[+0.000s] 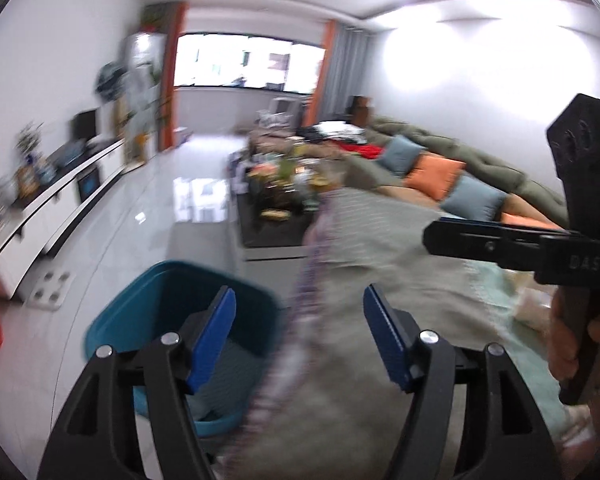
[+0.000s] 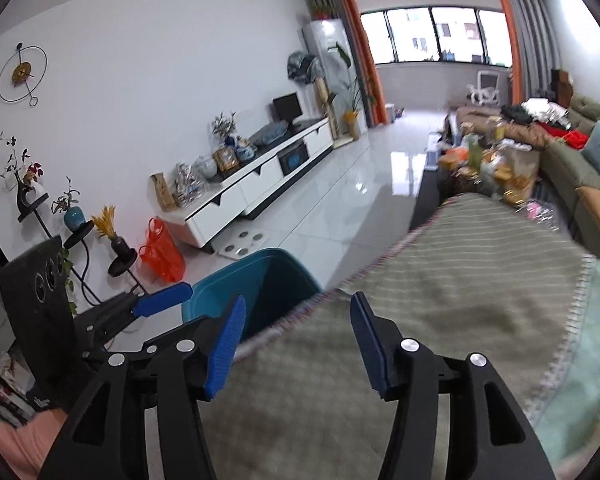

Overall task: Collect trash
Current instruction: 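Open both tools to drop the tissue and foam sleeve into the bin, then grasp the white dotted paper cup with the left tool while the right tool grasps foam sleeve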

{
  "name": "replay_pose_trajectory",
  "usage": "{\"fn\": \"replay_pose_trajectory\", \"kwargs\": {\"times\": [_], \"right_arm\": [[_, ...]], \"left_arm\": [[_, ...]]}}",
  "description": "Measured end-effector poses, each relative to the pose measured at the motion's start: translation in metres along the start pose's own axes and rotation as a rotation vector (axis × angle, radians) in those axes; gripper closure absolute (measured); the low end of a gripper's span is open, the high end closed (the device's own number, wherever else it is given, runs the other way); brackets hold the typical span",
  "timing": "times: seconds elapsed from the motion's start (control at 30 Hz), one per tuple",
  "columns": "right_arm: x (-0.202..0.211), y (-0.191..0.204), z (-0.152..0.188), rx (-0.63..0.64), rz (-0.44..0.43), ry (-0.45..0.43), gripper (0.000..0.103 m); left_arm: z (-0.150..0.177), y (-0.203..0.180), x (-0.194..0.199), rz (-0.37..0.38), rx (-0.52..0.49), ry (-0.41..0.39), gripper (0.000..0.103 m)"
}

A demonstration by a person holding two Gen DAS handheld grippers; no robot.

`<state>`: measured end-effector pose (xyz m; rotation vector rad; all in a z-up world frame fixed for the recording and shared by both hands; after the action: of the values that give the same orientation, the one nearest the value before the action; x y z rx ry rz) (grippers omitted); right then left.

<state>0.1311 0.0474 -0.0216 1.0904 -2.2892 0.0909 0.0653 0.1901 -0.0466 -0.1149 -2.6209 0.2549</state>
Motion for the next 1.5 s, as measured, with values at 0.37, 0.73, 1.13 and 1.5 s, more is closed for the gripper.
{"fn": "replay_pose_trajectory", "kwargs": {"times": [0.37, 0.73, 1.13, 1.5], "right_arm": [[0.114, -0.077, 0.052, -0.141, 0.222, -0.059, 0.047], [0.177, -0.148, 0.083, -0.232, 0.441, -0.089, 0.044], [0.158, -0.181, 0.095, -0.157, 0.529, 0.028, 0.04], [0.144, -0.186, 0.099, -0.091, 0.548, 0.093, 0.064]], "left_arm": [[0.019, -0.138, -0.023, 0.326, -0.168, 0.079, 0.035], [0.035, -0.216, -0.066, 0.461, -0.264, 0.2, 0.035], [0.038, -0.236, -0.097, 0.513, -0.262, 0.329, 0.036], [0.046, -0.242, -0.113, 0.574, -0.253, 0.413, 0.046]]}}
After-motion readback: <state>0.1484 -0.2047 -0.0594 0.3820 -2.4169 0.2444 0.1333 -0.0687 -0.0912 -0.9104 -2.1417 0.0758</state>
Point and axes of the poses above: each gripper's, at about its wrist camera, not at the fingertips, and x roughly against the way its jaws point, y to its left, z to its underside, the point moved 4 cm from there along -x, roughly the way its jaws point, and after that the axes turned 4 degrees about x, right-handed, at the moved point
